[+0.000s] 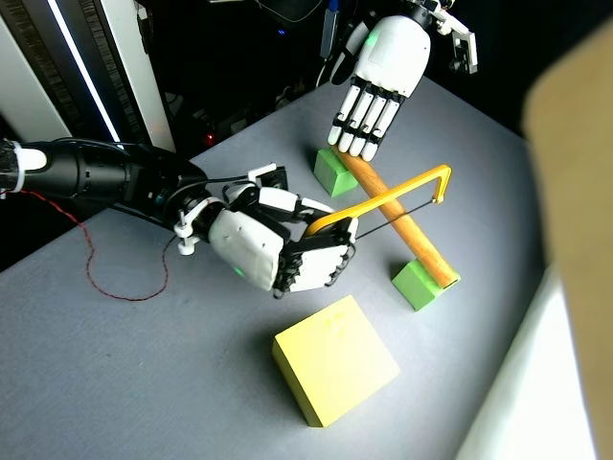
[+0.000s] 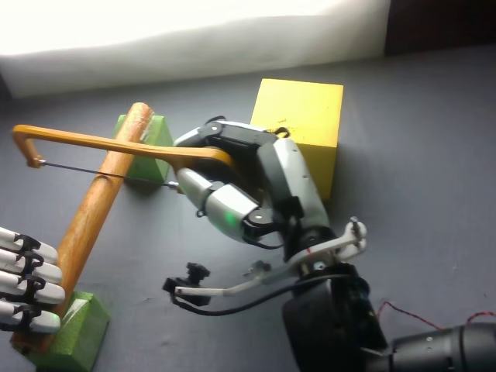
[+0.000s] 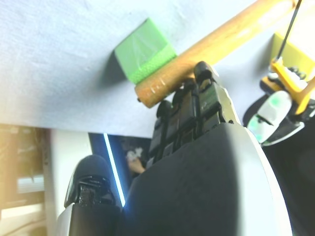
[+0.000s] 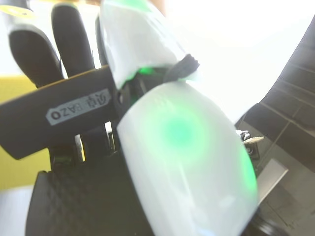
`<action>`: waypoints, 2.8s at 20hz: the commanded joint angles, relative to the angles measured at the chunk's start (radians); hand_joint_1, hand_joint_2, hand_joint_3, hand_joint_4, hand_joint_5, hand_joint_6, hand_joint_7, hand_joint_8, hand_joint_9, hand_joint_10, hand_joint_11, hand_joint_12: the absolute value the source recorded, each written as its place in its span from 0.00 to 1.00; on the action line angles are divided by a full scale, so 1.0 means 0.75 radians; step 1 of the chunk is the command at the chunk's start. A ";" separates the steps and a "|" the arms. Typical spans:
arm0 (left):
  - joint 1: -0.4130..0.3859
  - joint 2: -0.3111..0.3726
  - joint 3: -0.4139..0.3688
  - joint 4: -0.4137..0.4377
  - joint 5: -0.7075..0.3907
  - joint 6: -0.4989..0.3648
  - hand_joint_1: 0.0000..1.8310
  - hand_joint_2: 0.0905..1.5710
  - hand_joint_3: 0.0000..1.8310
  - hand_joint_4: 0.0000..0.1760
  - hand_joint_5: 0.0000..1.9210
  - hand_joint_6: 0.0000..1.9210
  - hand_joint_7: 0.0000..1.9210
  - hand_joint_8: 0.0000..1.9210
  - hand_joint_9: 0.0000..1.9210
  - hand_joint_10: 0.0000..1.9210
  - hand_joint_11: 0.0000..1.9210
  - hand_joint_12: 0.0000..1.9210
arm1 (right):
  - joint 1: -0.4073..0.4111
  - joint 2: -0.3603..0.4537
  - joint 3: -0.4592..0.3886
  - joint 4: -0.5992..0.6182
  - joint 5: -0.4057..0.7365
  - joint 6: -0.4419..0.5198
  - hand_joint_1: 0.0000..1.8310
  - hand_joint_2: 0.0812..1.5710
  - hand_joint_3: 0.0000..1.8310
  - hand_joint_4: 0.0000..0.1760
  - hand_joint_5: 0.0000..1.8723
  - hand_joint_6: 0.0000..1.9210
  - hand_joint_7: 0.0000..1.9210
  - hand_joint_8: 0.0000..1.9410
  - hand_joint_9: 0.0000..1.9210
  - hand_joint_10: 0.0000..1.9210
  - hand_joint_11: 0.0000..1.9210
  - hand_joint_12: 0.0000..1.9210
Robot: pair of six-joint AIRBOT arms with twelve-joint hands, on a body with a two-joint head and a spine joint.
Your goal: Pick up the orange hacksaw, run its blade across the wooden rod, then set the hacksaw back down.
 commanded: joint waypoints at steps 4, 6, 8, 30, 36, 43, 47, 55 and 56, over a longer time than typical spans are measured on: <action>-0.009 0.000 0.009 -0.042 0.021 0.001 0.03 0.80 0.00 0.00 0.05 0.00 0.04 0.00 0.04 0.00 0.00 0.14 | 0.061 -0.050 0.068 -0.156 0.028 0.025 0.69 0.70 0.00 0.00 0.50 0.45 0.52 0.61 0.49 0.56 0.44 0.75; -0.009 -0.001 0.009 -0.042 0.021 0.001 0.01 0.81 0.00 0.00 0.04 0.00 0.03 0.00 0.03 0.00 0.00 0.12 | 0.077 -0.071 0.088 -0.156 0.010 0.026 0.69 0.70 0.00 0.00 0.52 0.43 0.53 0.60 0.49 0.56 0.44 0.75; -0.009 -0.002 0.009 -0.042 0.021 0.001 0.02 0.80 0.00 0.00 0.04 0.00 0.03 0.00 0.04 0.00 0.00 0.13 | 0.092 -0.091 0.107 -0.156 -0.001 0.026 0.69 0.70 0.00 0.00 0.50 0.45 0.53 0.60 0.49 0.54 0.44 0.74; -0.006 -0.003 0.011 -0.042 0.021 0.001 0.01 0.81 0.00 0.00 0.03 0.00 0.02 0.00 0.02 0.00 0.00 0.10 | -0.148 0.254 -0.213 -0.185 0.195 -0.019 0.68 0.70 0.00 0.00 0.49 0.47 0.52 0.60 0.49 0.56 0.44 0.75; -0.005 -0.002 0.011 -0.042 0.021 0.001 0.02 0.81 0.00 0.00 0.04 0.00 0.03 0.00 0.02 0.00 0.00 0.11 | -0.093 0.290 -0.235 -0.201 0.192 0.003 0.69 0.70 0.00 0.00 0.49 0.47 0.52 0.61 0.50 0.55 0.43 0.75; -0.007 -0.002 0.010 -0.042 0.022 0.001 0.01 0.81 0.00 0.00 0.04 0.00 0.02 0.00 0.02 0.00 0.00 0.09 | -0.050 0.499 -0.462 -0.195 0.184 -0.075 0.69 0.70 0.00 0.00 0.51 0.44 0.53 0.60 0.49 0.57 0.44 0.75; -0.008 -0.002 0.011 -0.042 0.022 0.001 0.01 0.82 0.00 0.00 0.03 0.00 0.02 0.00 0.02 0.00 0.00 0.05 | -0.126 0.649 -0.623 -0.163 0.277 -0.046 0.69 0.70 0.00 0.00 0.52 0.43 0.53 0.60 0.49 0.56 0.43 0.76; -0.010 -0.003 0.010 -0.042 0.022 0.001 0.02 0.81 0.00 0.00 0.04 0.00 0.03 0.00 0.03 0.00 0.00 0.12 | -0.387 0.756 -0.790 -0.147 0.438 0.049 0.69 0.70 0.00 0.00 0.51 0.44 0.53 0.60 0.48 0.56 0.43 0.75; -0.010 -0.003 0.009 -0.042 0.022 0.001 0.00 0.82 0.00 0.00 0.03 0.00 0.01 0.00 0.01 0.00 0.00 0.07 | -0.411 0.748 -0.788 -0.153 0.436 0.063 0.68 0.70 0.00 0.00 0.50 0.46 0.52 0.60 0.49 0.55 0.43 0.75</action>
